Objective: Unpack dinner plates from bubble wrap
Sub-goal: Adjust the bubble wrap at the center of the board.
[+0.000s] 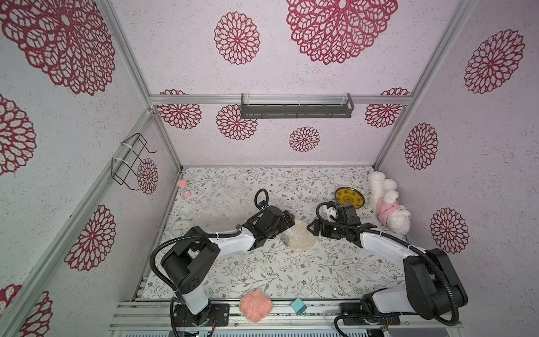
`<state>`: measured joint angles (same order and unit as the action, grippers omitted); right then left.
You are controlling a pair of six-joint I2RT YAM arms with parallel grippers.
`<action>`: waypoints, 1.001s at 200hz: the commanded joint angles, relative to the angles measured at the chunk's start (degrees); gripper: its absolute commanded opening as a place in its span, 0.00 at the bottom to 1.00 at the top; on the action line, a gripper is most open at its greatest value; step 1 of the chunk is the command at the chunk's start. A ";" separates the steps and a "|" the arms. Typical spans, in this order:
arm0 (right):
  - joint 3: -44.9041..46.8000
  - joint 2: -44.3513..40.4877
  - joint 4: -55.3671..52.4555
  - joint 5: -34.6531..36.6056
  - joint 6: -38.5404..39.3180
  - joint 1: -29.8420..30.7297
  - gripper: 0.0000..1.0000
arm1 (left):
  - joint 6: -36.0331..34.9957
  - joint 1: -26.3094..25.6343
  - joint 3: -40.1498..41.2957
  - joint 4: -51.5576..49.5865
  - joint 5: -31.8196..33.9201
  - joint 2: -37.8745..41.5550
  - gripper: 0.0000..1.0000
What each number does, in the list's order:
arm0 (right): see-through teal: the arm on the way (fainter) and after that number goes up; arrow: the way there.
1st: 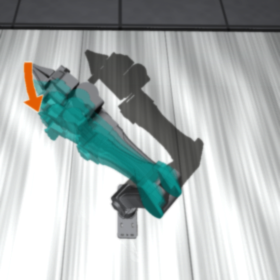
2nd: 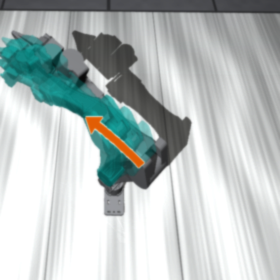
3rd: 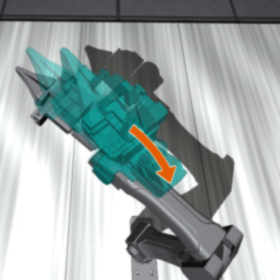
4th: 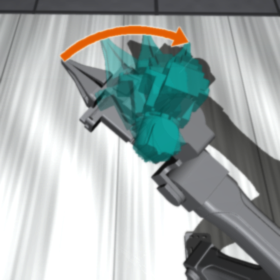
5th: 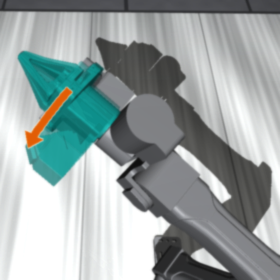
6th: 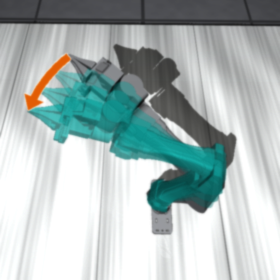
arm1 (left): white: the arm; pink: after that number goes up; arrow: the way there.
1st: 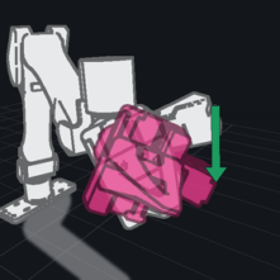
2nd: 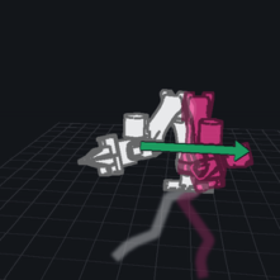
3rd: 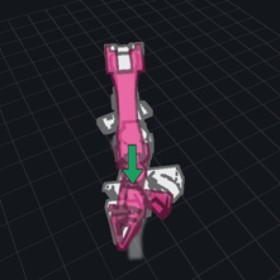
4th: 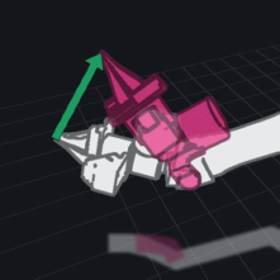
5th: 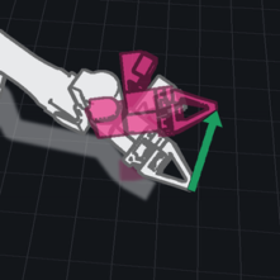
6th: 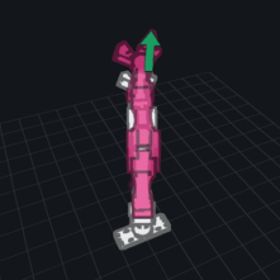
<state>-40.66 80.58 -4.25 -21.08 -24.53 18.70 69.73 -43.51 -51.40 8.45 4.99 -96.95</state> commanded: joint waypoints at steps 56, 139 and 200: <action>-5.28 6.44 0.48 -0.01 2.18 -0.51 0.90 | 3.10 -2.98 5.08 0.06 -0.86 4.90 0.97; -0.53 4.39 5.84 -0.74 -2.33 1.66 0.89 | 2.97 -3.47 -0.31 2.38 -1.45 -2.49 0.97; 4.15 -0.84 9.02 -0.23 -5.92 3.39 0.89 | 2.52 -2.14 -2.21 2.62 -2.16 -5.94 0.97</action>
<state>-37.26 82.87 1.87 -21.23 -28.21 20.88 72.75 -46.59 -52.49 10.13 3.11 -101.12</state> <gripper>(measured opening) 0.891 0.975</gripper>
